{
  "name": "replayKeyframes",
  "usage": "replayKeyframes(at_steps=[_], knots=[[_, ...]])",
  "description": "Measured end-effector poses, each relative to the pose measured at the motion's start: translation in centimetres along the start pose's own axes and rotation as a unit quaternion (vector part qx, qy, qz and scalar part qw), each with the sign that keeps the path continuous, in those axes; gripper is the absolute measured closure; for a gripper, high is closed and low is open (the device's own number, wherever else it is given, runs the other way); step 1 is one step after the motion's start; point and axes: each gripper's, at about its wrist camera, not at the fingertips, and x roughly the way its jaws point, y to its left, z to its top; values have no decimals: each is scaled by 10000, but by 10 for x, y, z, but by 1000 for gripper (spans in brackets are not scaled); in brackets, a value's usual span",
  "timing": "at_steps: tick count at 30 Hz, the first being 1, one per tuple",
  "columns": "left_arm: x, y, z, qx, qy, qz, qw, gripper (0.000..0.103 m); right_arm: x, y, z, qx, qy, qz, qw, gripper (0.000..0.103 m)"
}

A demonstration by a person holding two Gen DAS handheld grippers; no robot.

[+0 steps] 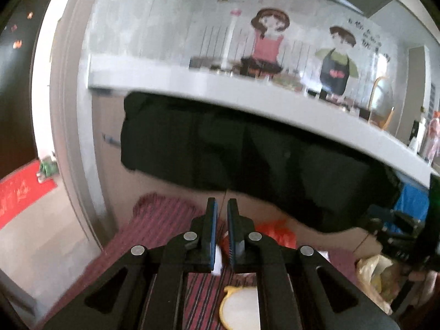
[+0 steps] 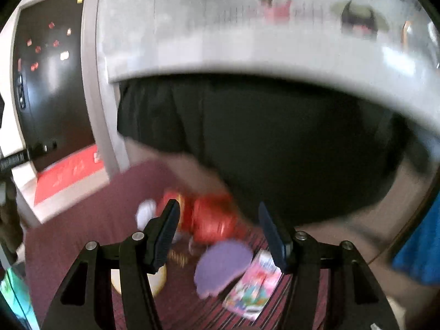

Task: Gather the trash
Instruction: 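Grasp the red plastic bag with the right tool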

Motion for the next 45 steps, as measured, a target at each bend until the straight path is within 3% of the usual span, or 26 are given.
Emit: replayKeyframes(at_steps=[5, 9, 12, 17, 25, 30, 31, 33, 37, 42, 45], knots=[[-18, -9, 37, 217, -281, 39, 9994, 90, -30, -7, 42, 102, -507, -43, 9987, 46], [-12, -9, 46, 279, -268, -131, 9992, 69, -30, -6, 50, 66, -666, -42, 9978, 46], [13, -2, 27, 106, -44, -454, 9989, 66, -18, -6, 36, 5, -590, -25, 9983, 46], [87, 14, -34, -209, 897, -859, 9920, 65, 16, -1, -2, -128, -189, 224, 9995, 46], [176, 42, -102, -553, 1807, -290, 9816, 66, 62, 10, -36, -468, 219, 580, 9970, 46], [207, 52, -121, -874, 2073, -237, 9741, 66, 92, 10, -48, -301, 540, 743, 9953, 46], [211, 52, -122, -897, 2127, -273, 9726, 70, 99, 10, -50, -285, 621, 757, 9948, 46], [213, 50, -121, -832, 2151, -305, 9726, 89, 115, 11, -57, -262, 837, 744, 9934, 46], [192, 46, -116, -657, 1972, -353, 9775, 92, 143, 11, -66, -271, 1106, 594, 9917, 46], [145, 52, -109, -824, 1775, -373, 9800, 92, 181, 6, -68, -79, 1278, 295, 9913, 46], [113, 49, -109, -740, 1661, -486, 9821, 92, 204, 5, -69, 8, 1547, 215, 9877, 39]])
